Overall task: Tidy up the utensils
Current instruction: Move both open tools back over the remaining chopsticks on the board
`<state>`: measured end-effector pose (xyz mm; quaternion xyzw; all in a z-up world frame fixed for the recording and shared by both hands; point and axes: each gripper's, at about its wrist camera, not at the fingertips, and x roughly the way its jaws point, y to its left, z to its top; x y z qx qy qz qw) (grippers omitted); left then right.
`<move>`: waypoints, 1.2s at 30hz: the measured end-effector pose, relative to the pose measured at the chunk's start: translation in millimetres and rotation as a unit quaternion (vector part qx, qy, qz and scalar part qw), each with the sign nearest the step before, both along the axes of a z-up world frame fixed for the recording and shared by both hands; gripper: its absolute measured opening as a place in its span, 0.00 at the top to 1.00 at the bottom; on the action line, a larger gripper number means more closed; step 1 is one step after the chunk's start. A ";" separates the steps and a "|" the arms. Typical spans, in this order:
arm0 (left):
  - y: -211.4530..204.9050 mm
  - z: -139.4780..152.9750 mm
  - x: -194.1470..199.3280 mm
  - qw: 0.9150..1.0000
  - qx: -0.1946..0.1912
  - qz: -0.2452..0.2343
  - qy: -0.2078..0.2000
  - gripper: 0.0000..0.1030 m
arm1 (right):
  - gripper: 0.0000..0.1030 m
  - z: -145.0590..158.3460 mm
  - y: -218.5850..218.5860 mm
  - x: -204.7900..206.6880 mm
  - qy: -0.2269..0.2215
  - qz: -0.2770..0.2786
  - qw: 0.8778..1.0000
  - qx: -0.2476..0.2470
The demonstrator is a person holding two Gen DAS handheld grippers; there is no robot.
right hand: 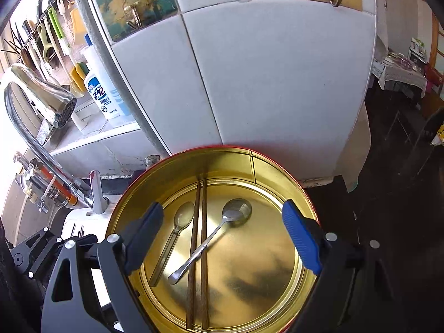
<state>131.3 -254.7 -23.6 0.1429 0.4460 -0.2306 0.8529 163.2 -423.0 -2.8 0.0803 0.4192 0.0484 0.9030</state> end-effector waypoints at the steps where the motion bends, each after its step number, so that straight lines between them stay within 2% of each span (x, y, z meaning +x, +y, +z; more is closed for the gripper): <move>1: 2.3 2.3 -2.1 1.000 -0.003 0.001 -0.002 0.26 | 0.14 2.3 0.1 -1.8 -0.002 -0.001 1.000 0.002; 8: 32.0 22.2 -23.2 0.999 -0.031 0.025 -0.019 0.26 | 0.11 31.4 12.7 -32.2 -0.032 0.000 0.999 0.030; 13: 74.3 33.4 -45.2 0.996 -0.065 0.057 -0.018 0.26 | 0.09 52.7 41.0 -61.2 -0.075 0.012 0.996 0.048; 17: 118.2 36.0 -68.6 0.993 -0.070 0.084 -0.031 0.24 | 0.09 56.2 74.3 -75.8 -0.085 0.038 0.994 0.055; 24: 216.4 25.3 -107.6 0.982 -0.073 0.171 -0.038 0.24 | 0.09 39.1 147.9 -87.4 -0.065 0.091 0.993 0.046; 31: 316.6 -8.0 -134.6 0.962 -0.073 0.265 -0.005 0.24 | 0.09 7.1 221.5 -99.8 -0.030 0.140 0.990 0.022; 34: 346.8 -25.4 -144.7 0.956 -0.073 0.285 0.010 0.24 | 0.09 -13.0 253.2 -103.7 -0.010 0.155 0.988 0.005; 36: 359.1 -36.5 -147.3 0.956 -0.068 0.285 0.017 0.24 | 0.09 -28.0 272.6 -106.0 0.001 0.163 0.986 -0.014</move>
